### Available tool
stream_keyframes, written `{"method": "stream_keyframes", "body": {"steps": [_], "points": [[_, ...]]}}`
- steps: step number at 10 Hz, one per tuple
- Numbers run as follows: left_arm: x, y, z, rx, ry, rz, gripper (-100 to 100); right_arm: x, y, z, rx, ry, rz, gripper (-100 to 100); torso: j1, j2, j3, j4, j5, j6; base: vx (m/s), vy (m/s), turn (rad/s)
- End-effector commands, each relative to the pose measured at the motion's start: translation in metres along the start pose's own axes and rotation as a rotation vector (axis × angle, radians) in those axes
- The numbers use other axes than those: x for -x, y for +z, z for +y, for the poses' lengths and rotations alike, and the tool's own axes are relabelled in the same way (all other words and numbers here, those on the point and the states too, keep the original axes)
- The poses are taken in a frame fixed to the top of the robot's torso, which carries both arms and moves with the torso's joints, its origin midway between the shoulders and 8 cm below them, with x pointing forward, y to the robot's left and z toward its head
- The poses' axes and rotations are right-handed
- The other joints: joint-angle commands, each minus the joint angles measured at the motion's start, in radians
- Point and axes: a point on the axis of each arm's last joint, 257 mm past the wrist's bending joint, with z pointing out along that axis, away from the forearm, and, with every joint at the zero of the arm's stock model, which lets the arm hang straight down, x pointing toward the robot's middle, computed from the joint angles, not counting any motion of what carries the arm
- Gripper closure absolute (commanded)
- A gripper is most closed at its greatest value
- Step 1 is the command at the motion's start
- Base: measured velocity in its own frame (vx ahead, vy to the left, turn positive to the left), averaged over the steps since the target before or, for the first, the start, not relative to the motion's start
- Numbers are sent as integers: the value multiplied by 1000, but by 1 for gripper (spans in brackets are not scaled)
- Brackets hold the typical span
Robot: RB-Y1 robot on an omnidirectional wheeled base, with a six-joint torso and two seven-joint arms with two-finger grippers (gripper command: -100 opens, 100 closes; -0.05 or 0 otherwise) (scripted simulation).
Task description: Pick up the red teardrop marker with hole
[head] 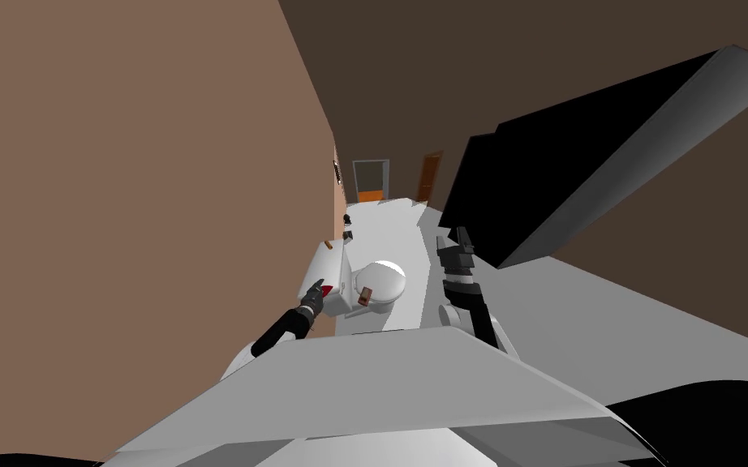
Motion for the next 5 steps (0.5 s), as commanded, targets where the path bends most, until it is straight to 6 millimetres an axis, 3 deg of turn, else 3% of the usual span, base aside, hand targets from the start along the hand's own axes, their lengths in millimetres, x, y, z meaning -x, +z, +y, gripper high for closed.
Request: {"method": "stream_keyframes", "body": {"steps": [1,5], "points": [[-5,-1,6,35,-10,5,-100,0,0,0,0,0,0,0,0,0,0,0,0,0,31,8,-16],[-8,-3,24,117,-18,3,-100,0,0,0,0,0,0,0,1,-1,0,0,0,0,28,15,-8]]}}
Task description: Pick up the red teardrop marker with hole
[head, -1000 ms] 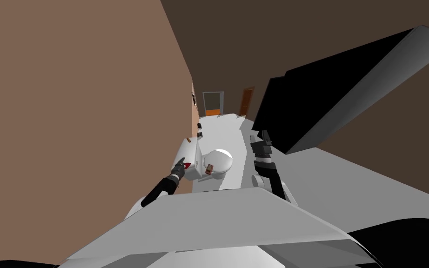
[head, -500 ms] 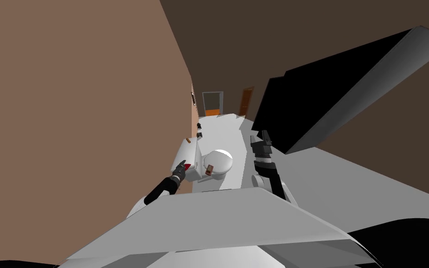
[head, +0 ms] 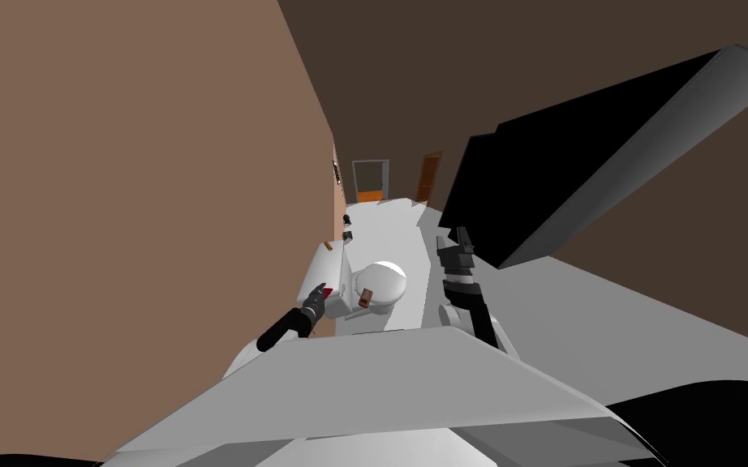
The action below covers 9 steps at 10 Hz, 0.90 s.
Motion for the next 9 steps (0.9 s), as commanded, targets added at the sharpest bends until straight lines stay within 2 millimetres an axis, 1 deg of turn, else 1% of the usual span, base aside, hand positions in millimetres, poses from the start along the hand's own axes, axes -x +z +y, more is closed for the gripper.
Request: {"method": "stream_keyframes", "body": {"steps": [1,2,3,4,5,6,7,8,9], "points": [[-4,-1,7,36,-9,4,-100,0,0,0,0,0,0,0,0,0,0,0,0,0,36,10,0],[-4,-1,13,60,-9,1,-100,0,0,0,0,0,0,0,0,-1,0,0,0,0,37,11,-5],[-8,-2,13,73,-18,7,-100,0,0,0,0,0,0,0,0,-1,-1,0,0,0,51,15,5],[-7,-3,20,99,-17,3,-100,0,0,0,0,0,0,0,0,-2,-1,0,0,0,44,13,1],[-7,-3,22,109,-17,2,-100,0,0,0,0,0,0,0,0,-2,-1,0,0,0,19,9,0],[-11,-5,26,134,-26,6,-100,0,0,0,0,0,0,0,0,0,0,0,0,0,35,24,13],[-11,-5,31,155,-25,3,-100,0,0,0,0,0,0,0,1,-1,0,0,0,0,42,18,1],[-15,-7,31,166,-34,8,-100,0,0,0,0,0,0,0,1,-1,-1,0,0,0,65,26,13],[-14,-8,38,193,-34,5,-100,0,0,0,0,0,0,0,1,-3,-1,0,0,0,53,24,7]]}}
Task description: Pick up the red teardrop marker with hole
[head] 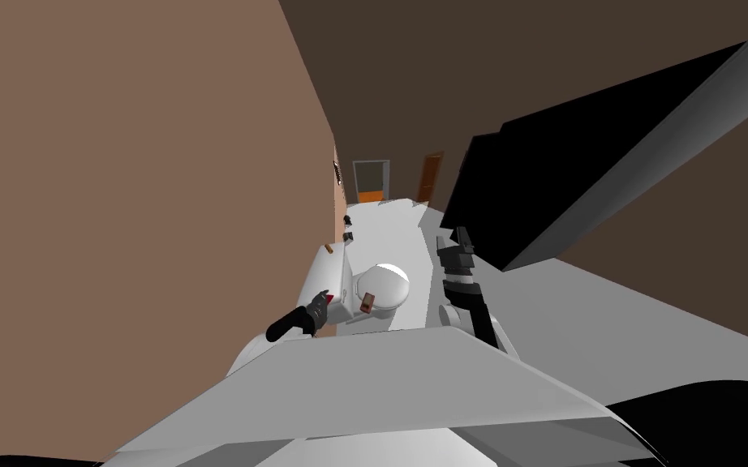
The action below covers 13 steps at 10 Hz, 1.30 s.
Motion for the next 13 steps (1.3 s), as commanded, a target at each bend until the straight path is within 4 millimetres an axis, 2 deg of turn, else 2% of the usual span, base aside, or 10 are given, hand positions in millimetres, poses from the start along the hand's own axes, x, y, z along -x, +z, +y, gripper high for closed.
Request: {"method": "stream_keyframes", "body": {"steps": [1,8,13], "points": [[-4,-2,5,32,-9,3,-100,0,0,0,0,0,0,0,0,0,0,0,0,0,57,19,19],[-10,-13,35,175,-32,-4,-100,0,0,0,0,0,0,0,0,-1,0,0,0,0,56,20,17],[-15,-33,57,278,-61,-9,-100,0,0,0,0,0,0,0,0,-1,-1,0,0,0,77,21,26]]}}
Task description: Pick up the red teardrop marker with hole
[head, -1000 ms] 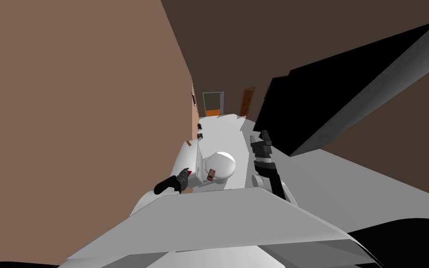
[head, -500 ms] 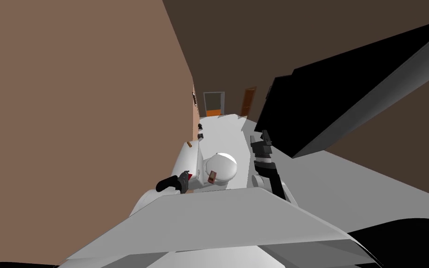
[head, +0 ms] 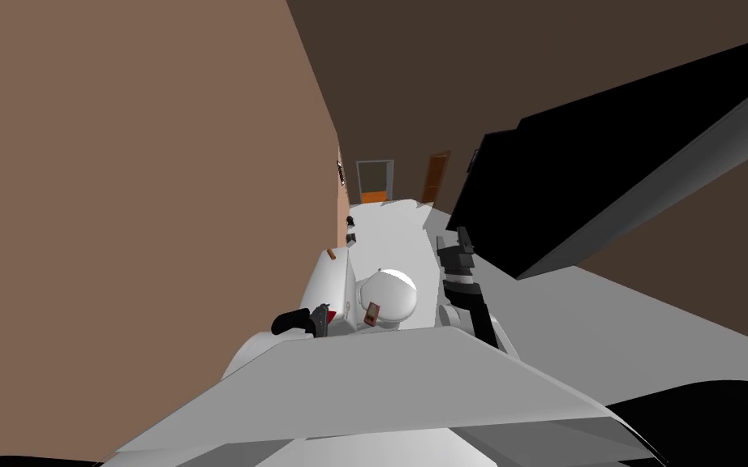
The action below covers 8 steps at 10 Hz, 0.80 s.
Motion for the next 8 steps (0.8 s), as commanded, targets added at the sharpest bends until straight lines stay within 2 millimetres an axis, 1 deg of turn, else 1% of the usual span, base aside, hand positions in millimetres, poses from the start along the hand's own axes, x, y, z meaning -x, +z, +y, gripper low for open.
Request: {"method": "stream_keyframes", "body": {"steps": [1,5,6,7,8], "points": [[0,-3,6,25,-5,-3,-100,0,0,0,0,0,0,0,0,0,0,0,0,0,61,23,13],[4,-20,34,108,-27,-14,-100,0,0,0,0,0,0,0,0,0,0,0,0,0,76,19,18],[4,-18,29,95,-24,-12,-100,0,0,0,0,0,0,0,0,0,0,0,0,0,35,11,1],[4,-18,30,99,-24,-13,0,0,0,0,0,0,0,0,0,2,1,0,0,0,7,2,0],[4,-10,29,98,-23,-12,-100,0,0,0,0,0,0,0,-1,4,2,1,0,0,0,0,0]]}}
